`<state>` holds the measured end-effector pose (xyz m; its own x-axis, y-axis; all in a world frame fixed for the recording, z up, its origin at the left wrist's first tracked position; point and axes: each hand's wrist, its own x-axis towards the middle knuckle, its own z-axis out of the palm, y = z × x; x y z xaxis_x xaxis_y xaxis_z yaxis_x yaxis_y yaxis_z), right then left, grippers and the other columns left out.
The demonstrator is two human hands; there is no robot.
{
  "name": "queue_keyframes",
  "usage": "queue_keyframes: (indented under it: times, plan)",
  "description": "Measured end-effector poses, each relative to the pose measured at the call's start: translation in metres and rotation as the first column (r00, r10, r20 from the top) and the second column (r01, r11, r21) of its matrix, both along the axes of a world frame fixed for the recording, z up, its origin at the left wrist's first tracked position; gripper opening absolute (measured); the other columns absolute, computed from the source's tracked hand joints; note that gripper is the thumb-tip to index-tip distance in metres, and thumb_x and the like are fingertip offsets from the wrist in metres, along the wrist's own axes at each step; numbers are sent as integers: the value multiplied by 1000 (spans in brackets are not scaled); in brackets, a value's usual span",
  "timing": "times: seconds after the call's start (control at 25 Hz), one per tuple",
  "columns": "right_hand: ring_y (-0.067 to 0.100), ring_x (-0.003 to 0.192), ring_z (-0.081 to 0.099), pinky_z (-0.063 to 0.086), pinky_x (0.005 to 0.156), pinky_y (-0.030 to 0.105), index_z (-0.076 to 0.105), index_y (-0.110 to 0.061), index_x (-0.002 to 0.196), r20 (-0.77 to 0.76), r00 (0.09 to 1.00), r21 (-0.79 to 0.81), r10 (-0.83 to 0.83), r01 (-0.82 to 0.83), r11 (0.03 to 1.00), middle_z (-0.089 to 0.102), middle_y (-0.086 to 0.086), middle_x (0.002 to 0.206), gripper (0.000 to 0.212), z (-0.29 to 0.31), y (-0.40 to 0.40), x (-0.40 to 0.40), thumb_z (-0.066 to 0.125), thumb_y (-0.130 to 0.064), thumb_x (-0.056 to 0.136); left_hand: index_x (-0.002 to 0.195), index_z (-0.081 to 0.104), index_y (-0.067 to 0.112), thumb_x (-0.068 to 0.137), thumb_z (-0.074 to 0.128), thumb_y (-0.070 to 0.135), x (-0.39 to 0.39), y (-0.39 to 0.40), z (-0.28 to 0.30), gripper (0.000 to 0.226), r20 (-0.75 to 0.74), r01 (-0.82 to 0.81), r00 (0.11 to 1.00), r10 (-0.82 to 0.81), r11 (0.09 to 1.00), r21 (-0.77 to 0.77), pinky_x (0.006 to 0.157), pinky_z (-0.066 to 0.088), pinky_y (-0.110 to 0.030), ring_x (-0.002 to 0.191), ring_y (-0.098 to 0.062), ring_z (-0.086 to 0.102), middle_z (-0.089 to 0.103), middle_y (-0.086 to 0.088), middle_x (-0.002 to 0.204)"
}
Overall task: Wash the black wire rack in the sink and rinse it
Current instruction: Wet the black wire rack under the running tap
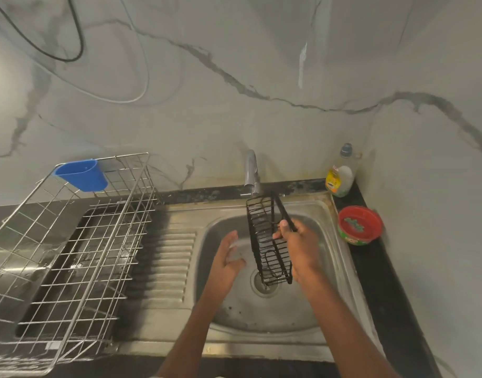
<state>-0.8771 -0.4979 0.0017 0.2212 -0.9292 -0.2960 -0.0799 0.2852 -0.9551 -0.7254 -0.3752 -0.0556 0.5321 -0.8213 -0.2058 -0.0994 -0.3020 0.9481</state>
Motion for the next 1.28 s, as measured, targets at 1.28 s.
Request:
queue_keyframes:
  times: [1.28]
  plan:
    - [14, 98, 73, 58, 91, 38, 69, -21, 102, 15, 962, 6, 274, -274, 962, 76, -2, 100, 23, 25, 16, 39, 79, -37, 90, 137, 44, 40, 66, 97, 30, -19, -22, 2, 89, 242, -51, 969, 53, 999, -14, 93, 51, -12, 114, 9, 64, 66, 24, 124]
